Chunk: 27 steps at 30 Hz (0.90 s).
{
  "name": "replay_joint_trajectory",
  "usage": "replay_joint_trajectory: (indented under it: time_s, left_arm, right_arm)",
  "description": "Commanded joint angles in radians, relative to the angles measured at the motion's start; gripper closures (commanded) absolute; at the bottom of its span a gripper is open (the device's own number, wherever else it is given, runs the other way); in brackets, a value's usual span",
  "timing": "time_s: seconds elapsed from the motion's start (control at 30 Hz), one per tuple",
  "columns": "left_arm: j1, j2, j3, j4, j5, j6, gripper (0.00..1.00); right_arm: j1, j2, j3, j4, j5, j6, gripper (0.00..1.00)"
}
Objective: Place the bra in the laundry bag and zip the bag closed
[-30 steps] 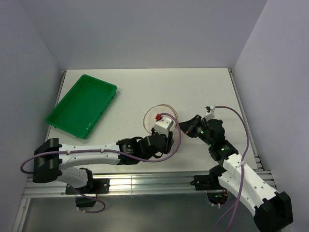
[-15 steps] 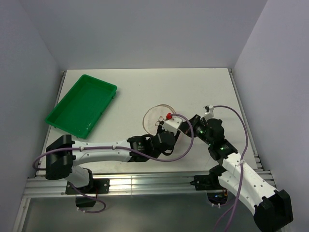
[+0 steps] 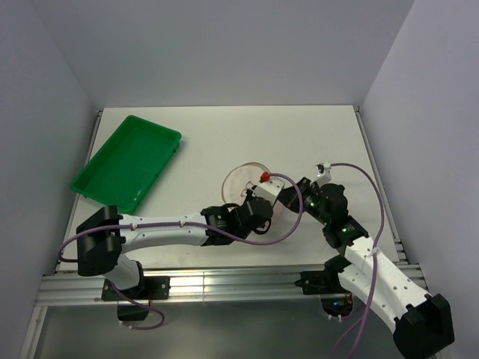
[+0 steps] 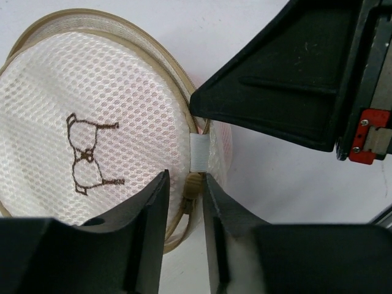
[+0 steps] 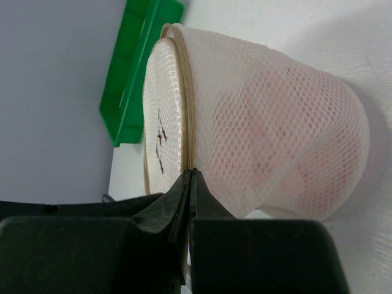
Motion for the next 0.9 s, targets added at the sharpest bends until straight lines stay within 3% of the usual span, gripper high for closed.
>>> replay_joint_trajectory:
  time_s: [0.0, 0.07, 0.17, 0.3, 0.4, 0.5, 0.73, 0.87]
  left_arm:
    - [0.003, 0.007, 0.039, 0.009, 0.033, 0.016, 0.67]
    - [0.003, 0.003, 0.031, 0.018, 0.039, 0.016, 0.75]
    - [0.003, -0.006, 0.014, 0.026, 0.033, 0.016, 0.76]
    - [0.003, 0.001, 0.016, 0.025, 0.012, 0.027, 0.74]
    - [0.003, 0.001, 0.014, 0.031, 0.010, 0.030, 0.63]
    - [0.003, -0.002, 0.008, 0.032, 0.004, 0.030, 0.63]
    - [0.003, -0.006, -0.003, 0.031, -0.002, 0.030, 0.95]
    - [0.003, -0.032, -0.030, 0.051, 0.001, 0.026, 1.00]
  right_arm:
    - [-0.005, -0.014, 0.003, 0.039, -0.002, -0.014, 1.00]
    - [-0.007, -0.011, 0.003, 0.042, -0.005, -0.013, 1.00]
    - [-0.007, -0.009, 0.001, 0.048, -0.006, -0.008, 1.00]
    - [-0.007, -0.012, 0.003, 0.048, -0.006, -0.004, 1.00]
    - [-0.007, -0.014, 0.006, 0.047, -0.008, 0.001, 1.00]
    - [-0.010, -0.012, 0.006, 0.048, -0.002, 0.010, 1.00]
    - [-0.014, -0.005, 0.010, 0.057, -0.005, 0.021, 1.00]
    - [-0.023, 0.009, 0.003, 0.083, -0.018, 0.036, 1.00]
